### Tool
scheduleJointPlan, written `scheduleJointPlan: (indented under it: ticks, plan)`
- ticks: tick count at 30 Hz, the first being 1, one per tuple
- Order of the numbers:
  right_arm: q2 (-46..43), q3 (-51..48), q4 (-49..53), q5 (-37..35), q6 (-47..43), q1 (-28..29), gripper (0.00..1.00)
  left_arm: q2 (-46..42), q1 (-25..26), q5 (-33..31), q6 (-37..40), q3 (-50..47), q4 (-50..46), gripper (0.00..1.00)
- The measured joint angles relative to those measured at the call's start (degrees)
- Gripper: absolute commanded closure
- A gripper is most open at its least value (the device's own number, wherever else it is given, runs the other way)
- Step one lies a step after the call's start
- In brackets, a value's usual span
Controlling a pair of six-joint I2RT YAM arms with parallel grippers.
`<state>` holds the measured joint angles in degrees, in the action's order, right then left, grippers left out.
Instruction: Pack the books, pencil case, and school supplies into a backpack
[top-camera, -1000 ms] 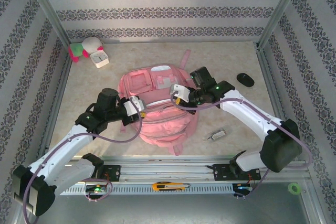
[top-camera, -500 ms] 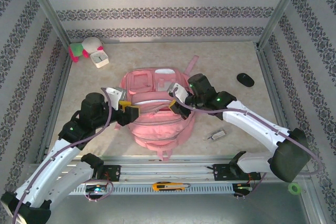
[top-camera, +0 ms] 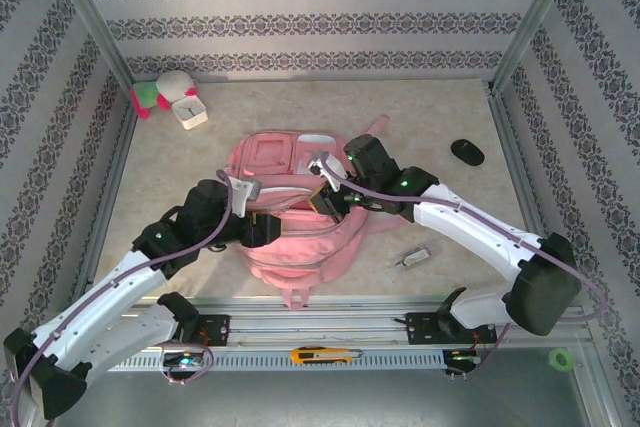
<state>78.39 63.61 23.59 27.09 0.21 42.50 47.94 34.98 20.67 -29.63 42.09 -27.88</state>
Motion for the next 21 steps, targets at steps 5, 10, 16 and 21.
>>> scheduleJointPlan:
  ticks: [5, 10, 16, 21]
  plan:
    - [1.6, 1.4, 0.3, -0.1, 1.1, 1.0, 1.0, 2.7, 1.3, -3.0, 0.0, 0.8, 0.1, 0.53]
    - [2.2, 2.3, 0.5, -0.9, 1.6, 1.6, 1.0, 4.3, 2.1, -6.7, 0.2, 1.1, 0.0, 0.72]
    - [2.2, 2.4, 0.6, -2.3, 1.6, 1.8, 1.0, 4.9, 2.8, -10.1, 0.5, 1.1, 0.7, 1.0]
    - [2.2, 2.4, 0.5, -2.7, 1.0, 2.0, 1.0, 4.7, 3.3, -11.0, 0.9, 1.1, 1.3, 1.0]
